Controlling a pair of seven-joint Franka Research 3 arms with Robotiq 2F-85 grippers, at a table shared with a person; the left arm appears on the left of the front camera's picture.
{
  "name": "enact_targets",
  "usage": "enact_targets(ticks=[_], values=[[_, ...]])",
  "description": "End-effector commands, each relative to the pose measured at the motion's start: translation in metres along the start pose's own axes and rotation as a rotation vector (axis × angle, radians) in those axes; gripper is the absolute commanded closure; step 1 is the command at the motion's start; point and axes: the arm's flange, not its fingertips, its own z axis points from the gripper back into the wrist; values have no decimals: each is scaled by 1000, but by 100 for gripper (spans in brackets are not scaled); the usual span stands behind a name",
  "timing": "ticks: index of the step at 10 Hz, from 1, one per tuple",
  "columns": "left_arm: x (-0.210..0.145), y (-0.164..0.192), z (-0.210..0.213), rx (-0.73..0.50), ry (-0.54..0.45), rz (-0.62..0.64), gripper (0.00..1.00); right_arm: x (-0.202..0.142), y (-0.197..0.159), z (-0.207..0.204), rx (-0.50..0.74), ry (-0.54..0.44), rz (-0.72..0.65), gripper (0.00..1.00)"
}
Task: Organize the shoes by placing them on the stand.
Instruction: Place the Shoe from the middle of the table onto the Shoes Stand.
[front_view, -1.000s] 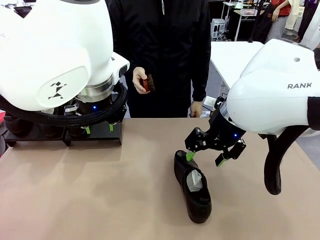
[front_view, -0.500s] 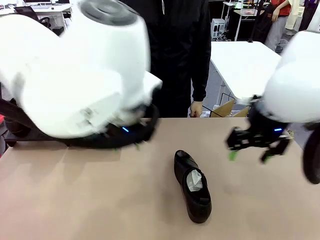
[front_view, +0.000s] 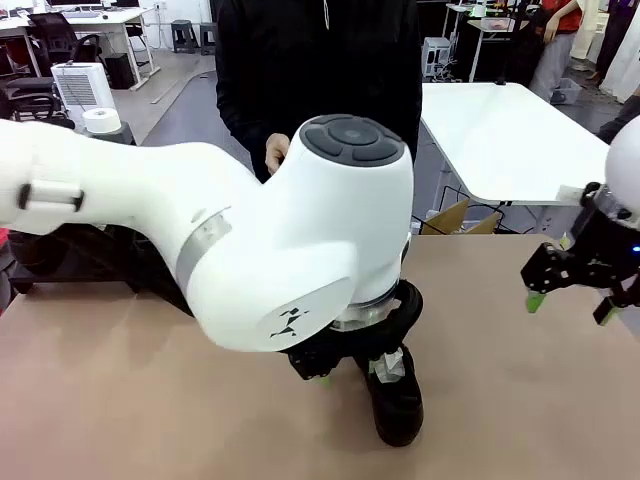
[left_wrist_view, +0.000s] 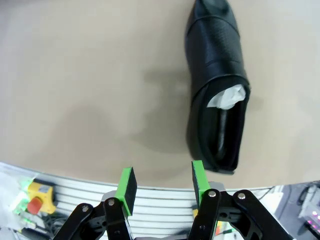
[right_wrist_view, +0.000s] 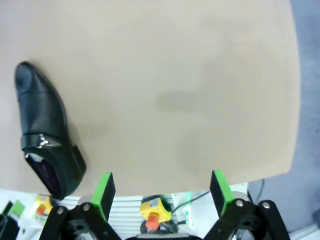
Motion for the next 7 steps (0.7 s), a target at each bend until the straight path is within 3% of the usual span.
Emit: enact_targets(ticks=[1, 5, 7], values=[[6, -11, -8, -97, 14, -39, 40, -2, 11, -1, 6, -4, 15, 0], [0, -30, -37, -78, 60, -207, 40, -2, 11, -1, 6, -4, 15, 0], [-2, -31, -53, -42, 65, -229, 40, -2, 11, -1, 6, -4, 15, 0]])
